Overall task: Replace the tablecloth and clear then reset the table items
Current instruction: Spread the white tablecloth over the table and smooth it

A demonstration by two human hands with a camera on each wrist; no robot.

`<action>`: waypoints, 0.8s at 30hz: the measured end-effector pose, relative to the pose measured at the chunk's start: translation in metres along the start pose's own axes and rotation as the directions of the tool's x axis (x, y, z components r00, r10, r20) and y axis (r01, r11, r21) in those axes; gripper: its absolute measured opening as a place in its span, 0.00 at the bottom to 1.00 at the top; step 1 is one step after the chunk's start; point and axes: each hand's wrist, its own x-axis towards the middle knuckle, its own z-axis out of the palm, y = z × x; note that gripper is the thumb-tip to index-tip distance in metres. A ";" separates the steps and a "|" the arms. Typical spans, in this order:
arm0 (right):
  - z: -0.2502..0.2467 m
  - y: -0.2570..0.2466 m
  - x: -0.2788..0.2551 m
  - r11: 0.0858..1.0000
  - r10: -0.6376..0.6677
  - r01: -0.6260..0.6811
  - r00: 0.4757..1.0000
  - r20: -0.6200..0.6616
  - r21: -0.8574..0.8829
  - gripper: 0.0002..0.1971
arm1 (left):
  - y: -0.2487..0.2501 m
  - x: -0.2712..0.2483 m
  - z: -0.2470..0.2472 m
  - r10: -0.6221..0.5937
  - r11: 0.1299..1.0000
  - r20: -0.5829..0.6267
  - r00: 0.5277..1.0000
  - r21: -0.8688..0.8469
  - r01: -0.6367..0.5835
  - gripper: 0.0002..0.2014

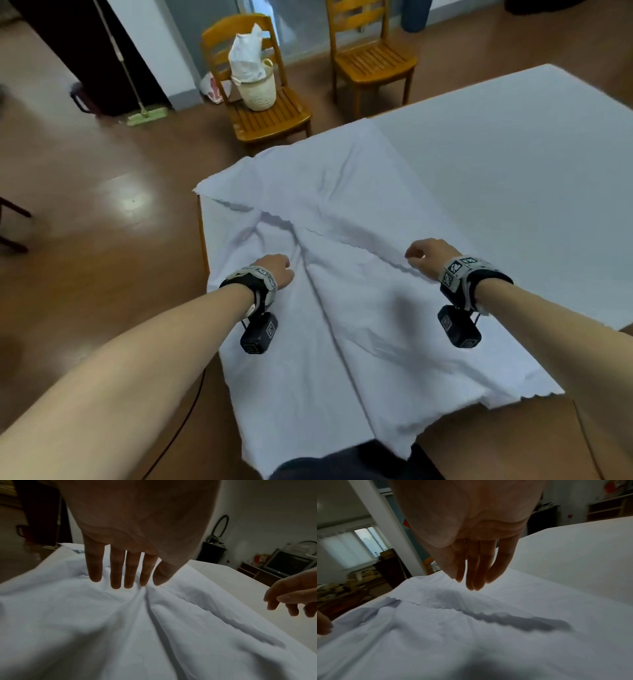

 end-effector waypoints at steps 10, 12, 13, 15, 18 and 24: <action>0.013 -0.172 0.153 0.956 -0.279 0.288 0.951 0.132 -0.051 0.11 | -0.096 0.079 -0.042 -0.214 0.933 -0.065 0.975 -0.308 0.185 0.19; 0.018 -0.200 0.187 0.936 -0.339 0.348 0.933 0.124 -0.061 0.11 | -0.107 0.105 -0.046 -0.261 0.908 -0.084 0.962 -0.359 0.215 0.17; 0.024 -0.213 0.204 0.925 -0.365 0.374 0.924 0.114 -0.072 0.12 | -0.111 0.117 -0.046 -0.288 0.892 -0.094 0.953 -0.388 0.231 0.19; 0.039 -0.238 0.237 0.897 -0.413 0.425 0.904 0.114 -0.119 0.15 | -0.119 0.142 -0.046 -0.347 0.849 -0.121 0.930 -0.462 0.256 0.21; 0.063 -0.269 0.276 0.865 -0.440 0.459 0.888 0.134 -0.205 0.22 | -0.128 0.177 -0.043 -0.429 0.762 -0.103 0.898 -0.574 0.298 0.25; 0.094 -0.299 0.328 0.873 -0.383 0.405 0.914 0.131 -0.273 0.25 | -0.147 0.228 -0.053 -0.422 0.733 -0.089 0.902 -0.618 0.283 0.30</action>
